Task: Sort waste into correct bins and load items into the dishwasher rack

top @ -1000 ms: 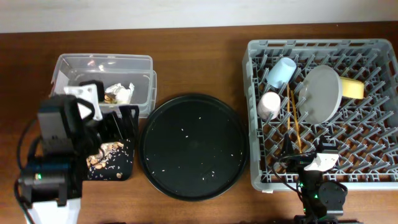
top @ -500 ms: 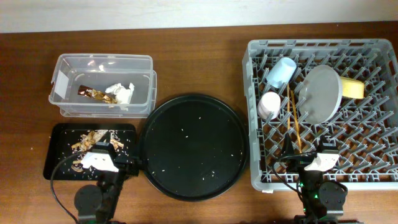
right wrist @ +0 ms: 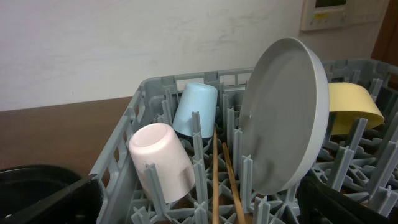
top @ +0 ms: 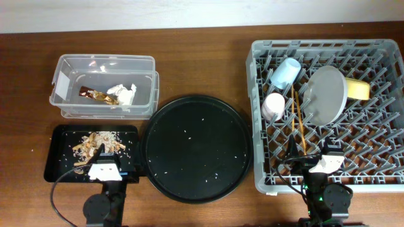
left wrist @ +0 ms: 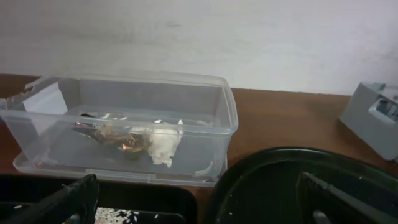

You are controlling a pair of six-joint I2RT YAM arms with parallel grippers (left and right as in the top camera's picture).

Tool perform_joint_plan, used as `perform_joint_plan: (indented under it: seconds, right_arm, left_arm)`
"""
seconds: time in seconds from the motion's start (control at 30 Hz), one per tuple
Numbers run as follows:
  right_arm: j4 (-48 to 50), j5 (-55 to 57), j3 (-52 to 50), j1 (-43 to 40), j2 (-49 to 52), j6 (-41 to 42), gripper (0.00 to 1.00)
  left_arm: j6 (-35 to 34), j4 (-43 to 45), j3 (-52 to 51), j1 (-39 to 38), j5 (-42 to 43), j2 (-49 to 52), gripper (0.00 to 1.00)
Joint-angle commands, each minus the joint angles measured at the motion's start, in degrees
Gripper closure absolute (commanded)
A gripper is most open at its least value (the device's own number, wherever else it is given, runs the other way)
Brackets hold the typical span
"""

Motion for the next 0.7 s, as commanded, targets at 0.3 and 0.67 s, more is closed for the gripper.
perform_joint_plan:
  seconds: [0.3, 0.67]
  right_arm:
    - [-0.3, 0.5, -0.3, -0.2, -0.4, 0.5, 0.02]
    - [-0.3, 0.5, -0.3, -0.2, -0.4, 0.5, 0.02]
  left_arm:
    - [4.8, 0.0, -0.5, -2.4, -1.7, -0.6, 0.01]
    - [4.8, 0.0, -0.5, -2.4, -1.7, -0.5, 0.01]
